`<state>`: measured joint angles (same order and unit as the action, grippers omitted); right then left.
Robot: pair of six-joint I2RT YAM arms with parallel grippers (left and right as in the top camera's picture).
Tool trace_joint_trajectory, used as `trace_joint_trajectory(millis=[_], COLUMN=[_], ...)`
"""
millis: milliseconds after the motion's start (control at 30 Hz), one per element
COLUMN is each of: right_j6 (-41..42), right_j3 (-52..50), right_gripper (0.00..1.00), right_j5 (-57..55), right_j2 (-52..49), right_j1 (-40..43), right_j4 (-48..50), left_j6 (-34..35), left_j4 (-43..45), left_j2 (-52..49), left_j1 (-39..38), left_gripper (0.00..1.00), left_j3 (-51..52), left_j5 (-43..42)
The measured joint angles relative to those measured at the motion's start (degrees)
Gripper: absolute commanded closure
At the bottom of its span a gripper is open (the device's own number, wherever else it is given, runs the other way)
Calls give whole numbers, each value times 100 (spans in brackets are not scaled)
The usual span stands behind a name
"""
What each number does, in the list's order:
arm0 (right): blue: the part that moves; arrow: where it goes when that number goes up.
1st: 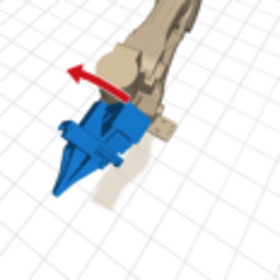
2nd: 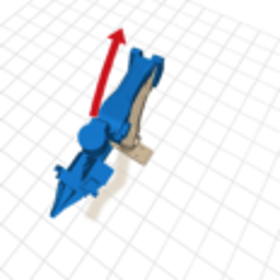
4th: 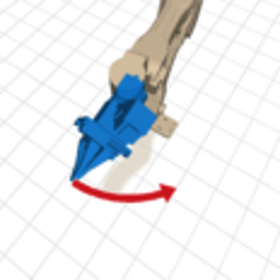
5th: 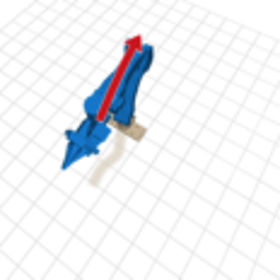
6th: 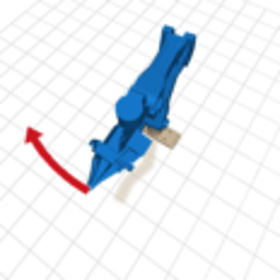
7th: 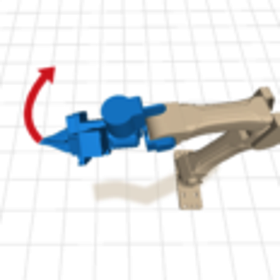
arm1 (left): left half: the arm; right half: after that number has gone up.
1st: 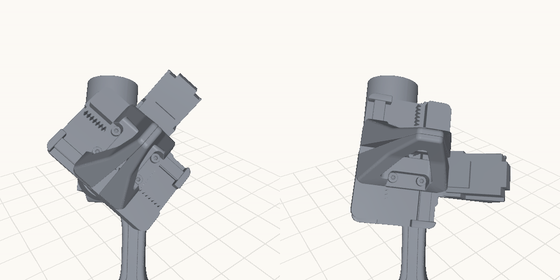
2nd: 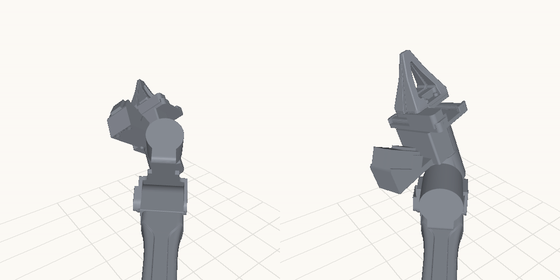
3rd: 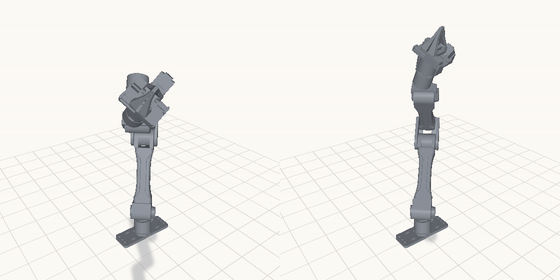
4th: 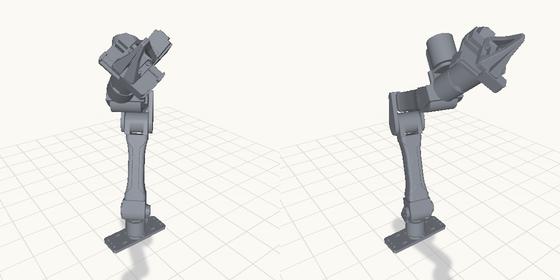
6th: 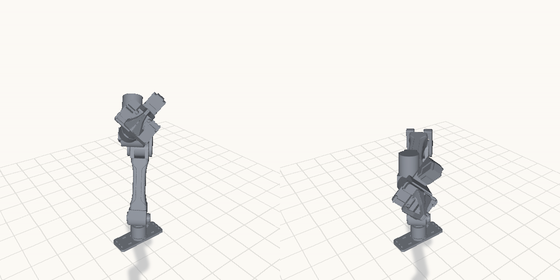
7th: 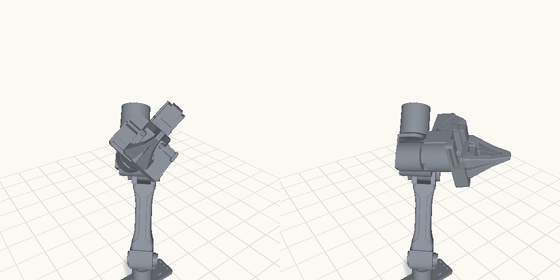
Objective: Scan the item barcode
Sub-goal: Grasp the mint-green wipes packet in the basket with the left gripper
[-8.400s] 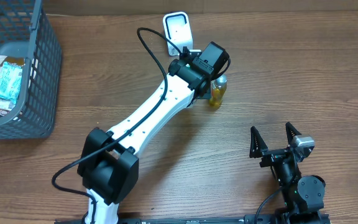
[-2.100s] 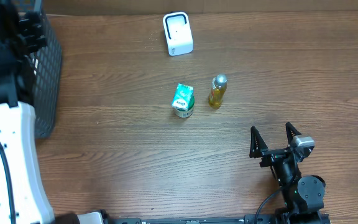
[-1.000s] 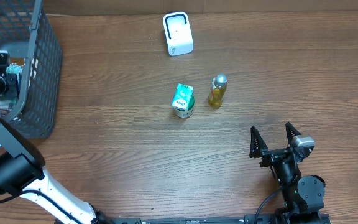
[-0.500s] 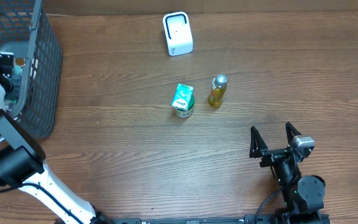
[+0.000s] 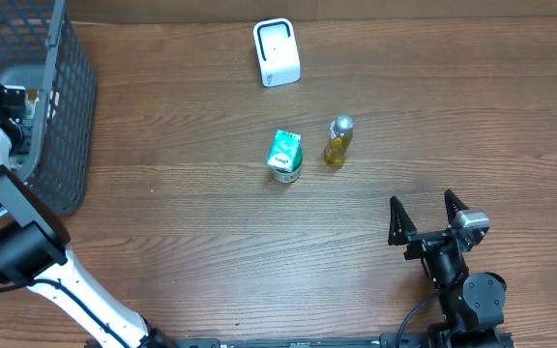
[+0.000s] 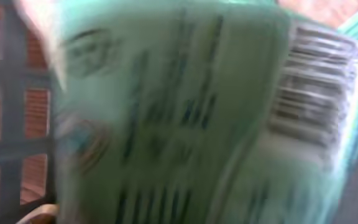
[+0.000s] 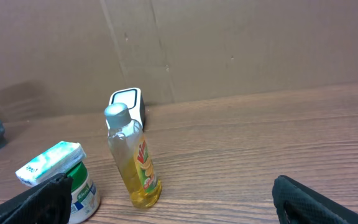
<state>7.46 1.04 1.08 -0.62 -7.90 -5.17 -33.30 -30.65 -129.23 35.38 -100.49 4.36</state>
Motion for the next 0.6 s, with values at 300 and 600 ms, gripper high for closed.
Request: trace_joint_trajectory(millis=[300,600], right_j6=[0,-2], right_j3=[2,2], right_gripper=[0,0], right_j5=[-2,0], right_j2=[0,0], right_j1=[0,0], right_j4=[2,2], left_j6=[142,1005], left_j4=[-28,304], left_j2=[24,1093], left_j1=[-33,-433], left_gripper=[80,96], left_j3=[-81,7], left_j5=[61,275])
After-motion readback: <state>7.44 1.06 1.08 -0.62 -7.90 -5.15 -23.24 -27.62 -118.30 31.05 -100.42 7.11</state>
